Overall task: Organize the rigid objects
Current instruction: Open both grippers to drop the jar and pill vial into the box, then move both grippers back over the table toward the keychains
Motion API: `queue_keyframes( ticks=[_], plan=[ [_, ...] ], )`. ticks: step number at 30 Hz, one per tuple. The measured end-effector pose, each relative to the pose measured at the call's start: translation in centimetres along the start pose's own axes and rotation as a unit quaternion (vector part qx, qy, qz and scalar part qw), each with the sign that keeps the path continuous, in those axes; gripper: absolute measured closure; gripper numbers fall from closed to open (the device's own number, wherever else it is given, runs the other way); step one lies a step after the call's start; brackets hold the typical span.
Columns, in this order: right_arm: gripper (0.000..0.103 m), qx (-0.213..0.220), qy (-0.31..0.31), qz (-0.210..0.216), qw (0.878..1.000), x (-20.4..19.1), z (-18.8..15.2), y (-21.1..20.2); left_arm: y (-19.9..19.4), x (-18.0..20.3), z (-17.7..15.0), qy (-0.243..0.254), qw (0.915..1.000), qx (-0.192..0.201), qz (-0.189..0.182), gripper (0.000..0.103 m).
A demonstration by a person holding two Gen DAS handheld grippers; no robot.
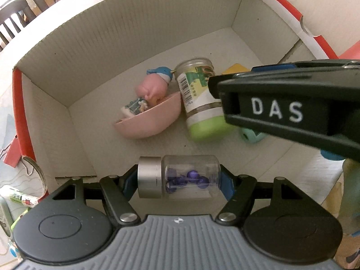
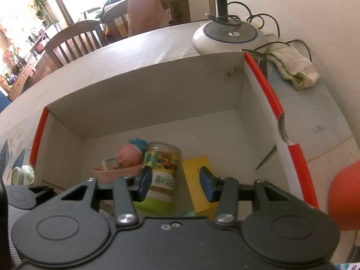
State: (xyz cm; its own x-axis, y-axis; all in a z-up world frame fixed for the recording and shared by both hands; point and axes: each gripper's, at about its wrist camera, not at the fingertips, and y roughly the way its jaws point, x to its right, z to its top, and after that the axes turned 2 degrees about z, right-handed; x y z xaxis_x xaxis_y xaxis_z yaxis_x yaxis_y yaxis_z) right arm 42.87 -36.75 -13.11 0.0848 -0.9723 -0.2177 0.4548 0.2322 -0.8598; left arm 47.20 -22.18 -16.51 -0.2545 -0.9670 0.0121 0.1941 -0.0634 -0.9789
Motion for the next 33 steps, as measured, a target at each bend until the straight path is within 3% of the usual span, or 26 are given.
queue_keyframes(
  ticks=[8, 20, 28, 33],
  plan=[
    [0.042, 0.024, 0.009, 0.007, 1.000, 0.3, -0.2, -2.0, -0.7, -0.1, -0.1, 0.003, 0.9999, 0.015, -0.003, 0.031],
    [0.038, 0.051, 0.019, 0.025, 0.998, -0.3, -0.9, -5.4, -4.1, -0.9, -1.1, -0.017, 0.9972, 0.067, -0.027, 0.031],
    [0.031, 0.079, 0.013, 0.034, 0.996, -2.1, -1.6, -8.0, -6.9, -0.6, -2.7, -0.009, 0.9939, 0.107, -0.028, 0.031],
    [0.029, 0.092, 0.007, 0.041, 0.995, -3.4, -2.5, -9.4, -9.4, -1.8, -5.6, -0.021, 0.9903, 0.130, -0.043, 0.031]
  ],
)
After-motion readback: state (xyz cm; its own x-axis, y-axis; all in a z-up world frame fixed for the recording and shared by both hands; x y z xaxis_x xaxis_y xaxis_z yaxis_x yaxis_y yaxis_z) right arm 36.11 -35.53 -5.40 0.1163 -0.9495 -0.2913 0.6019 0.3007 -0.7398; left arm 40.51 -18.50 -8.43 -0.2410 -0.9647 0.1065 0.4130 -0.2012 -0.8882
